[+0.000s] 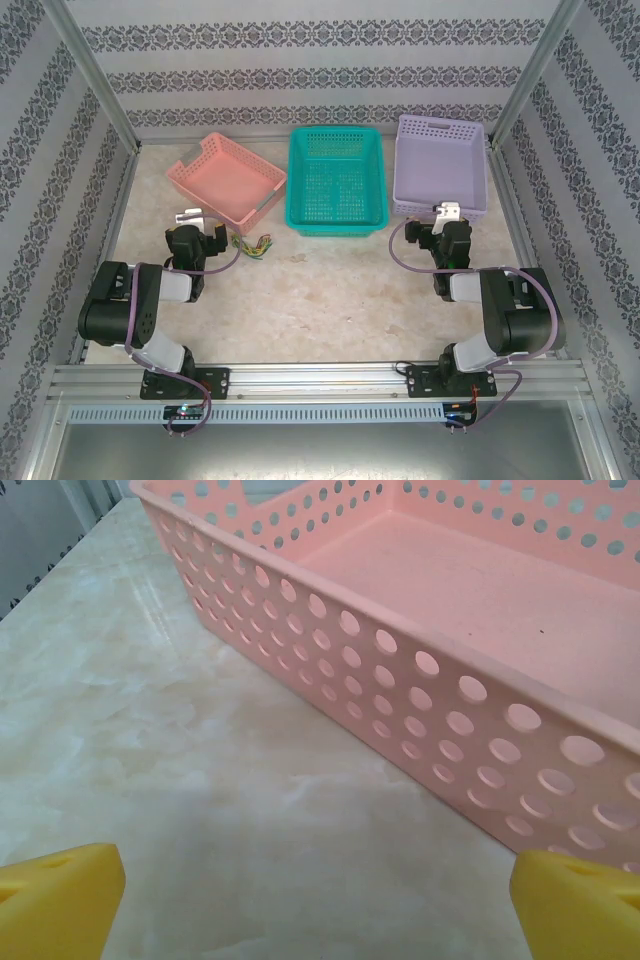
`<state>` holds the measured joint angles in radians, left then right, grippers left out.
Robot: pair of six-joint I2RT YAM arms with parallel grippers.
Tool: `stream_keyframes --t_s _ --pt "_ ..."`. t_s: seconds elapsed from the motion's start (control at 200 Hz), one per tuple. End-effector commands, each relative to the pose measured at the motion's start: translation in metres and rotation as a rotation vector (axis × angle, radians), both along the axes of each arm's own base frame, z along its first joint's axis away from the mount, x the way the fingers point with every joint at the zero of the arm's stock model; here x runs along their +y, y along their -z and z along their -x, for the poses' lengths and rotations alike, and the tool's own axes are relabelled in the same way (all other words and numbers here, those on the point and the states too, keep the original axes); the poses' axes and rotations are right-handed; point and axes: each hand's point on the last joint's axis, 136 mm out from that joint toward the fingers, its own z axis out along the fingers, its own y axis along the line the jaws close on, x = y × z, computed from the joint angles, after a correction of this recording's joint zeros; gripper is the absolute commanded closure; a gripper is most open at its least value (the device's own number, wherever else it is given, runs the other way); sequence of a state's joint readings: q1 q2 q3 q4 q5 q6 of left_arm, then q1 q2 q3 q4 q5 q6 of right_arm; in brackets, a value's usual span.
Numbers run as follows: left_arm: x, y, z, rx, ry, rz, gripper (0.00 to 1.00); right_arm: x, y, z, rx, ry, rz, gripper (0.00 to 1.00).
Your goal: Untangle the cables
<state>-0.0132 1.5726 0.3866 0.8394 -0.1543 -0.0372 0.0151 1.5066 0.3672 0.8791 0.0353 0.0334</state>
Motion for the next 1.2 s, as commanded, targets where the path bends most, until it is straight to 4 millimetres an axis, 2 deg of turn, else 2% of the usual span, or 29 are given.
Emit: stream_keyframes --t_s 0.0,0.635,0.664,0.699,0.724,0.744,0.789,0.874,0.909,0.929,0.949,0.964,0.984,1.009,1.029,1.099,1.134,1.194 --pt "-0.002 -0.014 -0.005 -0.053 -0.003 0.006 0.01 0.002 -0.01 -0.006 -0.029 -0.017 -0.001 0.02" --pt "-0.002 -0.014 -0.004 -0.053 -0.001 0.009 0.01 0.001 -0.01 -0.006 -0.03 -0.016 0.0 0.02" --pt "-0.001 -0.019 -0.005 -0.076 -0.003 0.006 0.01 0.0 -0.012 -0.005 -0.044 -0.006 0.001 0.02" --pt "-0.001 -0.028 -0.002 -0.085 -0.002 0.003 0.0 -0.004 -0.025 -0.002 -0.088 0.025 0.005 0.02" --pt "0.003 -0.049 0.0 -0.117 -0.042 -0.021 0.0 -0.008 -0.035 0.001 -0.103 0.068 0.023 0.02" --pt "0.007 -0.054 0.006 -0.084 -0.095 -0.044 0.0 -0.011 -0.045 0.004 -0.102 0.094 0.039 0.02" --pt "0.016 -0.086 0.018 -0.119 -0.2 -0.037 0.01 -0.005 -0.067 0.01 -0.101 0.094 0.07 0.02" --pt "0.023 -0.141 0.033 -0.231 -0.297 0.128 0.0 0.014 -0.154 0.022 -0.302 0.086 0.032 0.02" --pt "0.028 -0.155 0.041 -0.235 -0.378 0.237 0.01 0.006 -0.182 0.028 -0.366 0.167 -0.101 0.02" --pt "0.03 -0.156 0.049 -0.197 -0.427 0.296 0.01 -0.004 -0.189 0.032 -0.376 0.245 -0.229 0.02" --pt "0.031 -0.163 0.056 -0.168 -0.469 0.351 0.01 -0.016 -0.185 0.039 -0.35 0.344 -0.374 0.02" --pt "0.032 -0.154 0.068 -0.095 -0.518 0.384 0.01 -0.024 -0.173 0.046 -0.298 0.429 -0.483 0.02" --pt "0.034 -0.154 0.083 -0.036 -0.581 0.425 0.01 -0.033 -0.159 0.056 -0.234 0.528 -0.603 0.02" --pt "0.035 -0.15 0.095 0.017 -0.627 0.457 0.01 -0.041 -0.149 0.067 -0.178 0.601 -0.695 0.02" --pt "0.028 -0.146 0.095 0.054 -0.606 0.501 0.01 -0.042 -0.144 0.07 -0.144 0.604 -0.734 0.02" --pt "-0.002 -0.135 0.09 0.172 -0.459 0.644 0.01 -0.013 -0.147 0.058 -0.063 0.4 -0.787 0.03" --pt "-0.016 -0.125 0.097 0.242 -0.441 0.7 0.0 0.0 -0.145 0.061 0.025 0.372 -0.752 0.12" --pt "-0.036 -0.106 0.116 0.356 -0.449 0.766 0.03 0.023 -0.139 0.073 0.175 0.343 -0.625 0.13"
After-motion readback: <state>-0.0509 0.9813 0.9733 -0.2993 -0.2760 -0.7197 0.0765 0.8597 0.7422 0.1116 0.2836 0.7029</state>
